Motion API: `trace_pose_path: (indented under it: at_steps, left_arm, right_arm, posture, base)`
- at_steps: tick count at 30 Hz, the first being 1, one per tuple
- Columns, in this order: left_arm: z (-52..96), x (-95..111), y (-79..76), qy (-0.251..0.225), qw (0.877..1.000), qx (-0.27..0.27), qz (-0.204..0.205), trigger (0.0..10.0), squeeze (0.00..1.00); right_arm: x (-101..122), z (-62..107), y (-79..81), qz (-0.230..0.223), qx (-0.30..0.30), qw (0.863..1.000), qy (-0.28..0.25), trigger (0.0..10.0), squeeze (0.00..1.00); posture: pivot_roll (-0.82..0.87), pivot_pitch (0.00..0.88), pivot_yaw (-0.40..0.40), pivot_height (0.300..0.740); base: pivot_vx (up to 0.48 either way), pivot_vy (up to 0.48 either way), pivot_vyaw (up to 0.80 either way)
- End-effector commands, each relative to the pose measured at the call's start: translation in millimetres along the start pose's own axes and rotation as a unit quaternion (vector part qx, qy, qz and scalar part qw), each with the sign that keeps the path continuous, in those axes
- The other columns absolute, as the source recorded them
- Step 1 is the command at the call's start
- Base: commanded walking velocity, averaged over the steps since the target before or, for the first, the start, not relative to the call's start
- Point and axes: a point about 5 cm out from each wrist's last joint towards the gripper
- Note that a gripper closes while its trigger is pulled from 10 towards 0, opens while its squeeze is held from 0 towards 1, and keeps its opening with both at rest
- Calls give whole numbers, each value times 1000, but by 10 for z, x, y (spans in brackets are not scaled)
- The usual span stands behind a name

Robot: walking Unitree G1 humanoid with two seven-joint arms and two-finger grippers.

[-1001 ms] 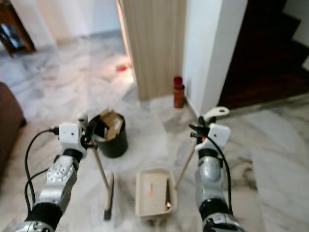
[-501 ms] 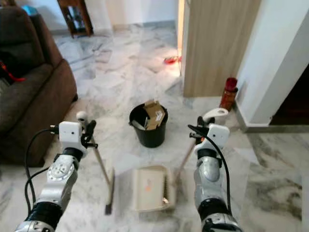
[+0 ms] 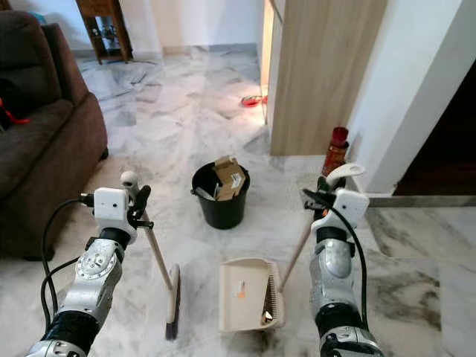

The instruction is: Sweep floor

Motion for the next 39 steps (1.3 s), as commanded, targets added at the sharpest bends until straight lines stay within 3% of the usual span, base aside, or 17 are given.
trace_pose_path:
  at_steps: [1, 5, 6, 14, 23, 39]
  left_arm:
    - [-40, 107, 53, -25, 1000, 7, -9, 10000, 0]
    - [-48, 119, 59, -27, 1000, 9, -10, 10000, 0]
    - [-48, 124, 60, -28, 999, 10, -10, 10000, 0]
    - [-51, 144, 49, -35, 999, 7, -15, 10000, 0]
    - [-47, 156, 69, -41, 999, 13, -26, 10000, 0]
    - [-63, 176, 119, -42, 998, 30, -31, 10000, 0]
  right_arm:
    - [251, -146, 126, -23, 17, 998, -61, 10000, 0]
    - [501, -253, 264, -31, 44, 992, -113, 10000, 0]
    - [671, -309, 346, -43, 54, 987, -147, 10000, 0]
    - [1123, -424, 607, -81, 86, 967, -227, 10000, 0]
    - [1207, -388, 687, -106, 94, 961, -238, 10000, 0]
    - [1117, -356, 695, -120, 103, 965, -210, 10000, 0]
  posture:
    - [57, 5, 57, 740]
    - [58, 0, 62, 740]
    - [55, 0, 64, 740]
    - [54, 0, 64, 740]
    - [58, 0, 62, 740]
    - [66, 0, 59, 740]
  base:
    - [0, 0, 0]
    - [0, 0, 0]
    - [0, 0, 0]
    - [0, 0, 0]
    - [0, 0, 0]
    - [67, 0, 0]
Point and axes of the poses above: a point about 5 cm out from each wrist's last joint towards the gripper, its own z axis pointing back from the gripper into the wrist, its own x axis along the axis of the wrist's last joint, y = z × x, and after that the axes turned 12 degrees about -z, right-handed
